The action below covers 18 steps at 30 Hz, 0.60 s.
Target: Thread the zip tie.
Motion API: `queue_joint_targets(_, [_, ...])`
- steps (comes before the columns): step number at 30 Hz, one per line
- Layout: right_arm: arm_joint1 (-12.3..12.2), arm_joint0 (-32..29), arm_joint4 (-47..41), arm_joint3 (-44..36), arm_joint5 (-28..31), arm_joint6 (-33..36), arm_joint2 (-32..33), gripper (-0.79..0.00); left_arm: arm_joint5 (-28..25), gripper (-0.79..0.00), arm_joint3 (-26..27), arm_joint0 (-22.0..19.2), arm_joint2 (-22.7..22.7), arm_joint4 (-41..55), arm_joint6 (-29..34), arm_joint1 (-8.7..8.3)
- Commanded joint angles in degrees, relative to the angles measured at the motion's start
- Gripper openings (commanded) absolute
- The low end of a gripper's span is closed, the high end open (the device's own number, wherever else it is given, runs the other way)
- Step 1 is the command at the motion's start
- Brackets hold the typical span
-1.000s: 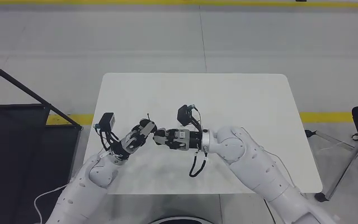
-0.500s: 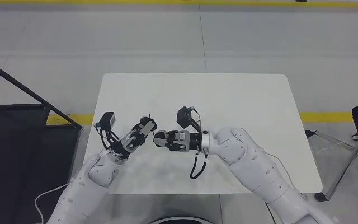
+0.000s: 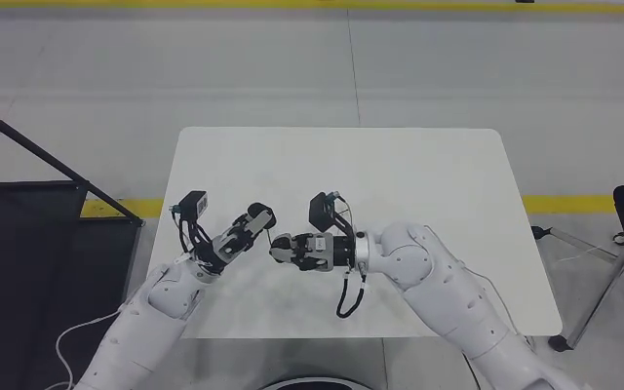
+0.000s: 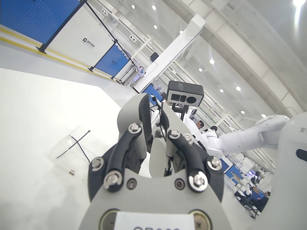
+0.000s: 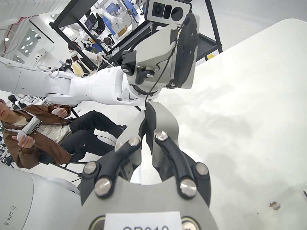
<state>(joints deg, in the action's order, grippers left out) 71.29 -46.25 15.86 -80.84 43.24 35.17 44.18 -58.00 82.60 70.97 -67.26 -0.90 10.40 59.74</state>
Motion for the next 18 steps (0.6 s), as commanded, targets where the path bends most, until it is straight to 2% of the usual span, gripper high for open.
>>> queue_joint_targets(1, [0.0, -0.1, 0.1, -0.1, -0.2, 0.1, 0.1, -0.785, 0.0, -0.600, -0.1, -0.1, -0.1, 1.3, 1.8, -0.12])
queue_joint_targets(9, [0.1, -0.6, 1.2, -0.4, -0.6, -1.1, 0.6, -0.785, 0.0, -0.566, -0.3, -0.3, -0.4, 4.5, 5.8, -0.26])
queue_joint_targets(18, [0.3, -0.5, 0.8, 0.0, -1.6, -0.4, 0.6, -0.785, 0.0, -0.585, -0.3, -0.1, -0.9, 6.5, 7.9, -0.11])
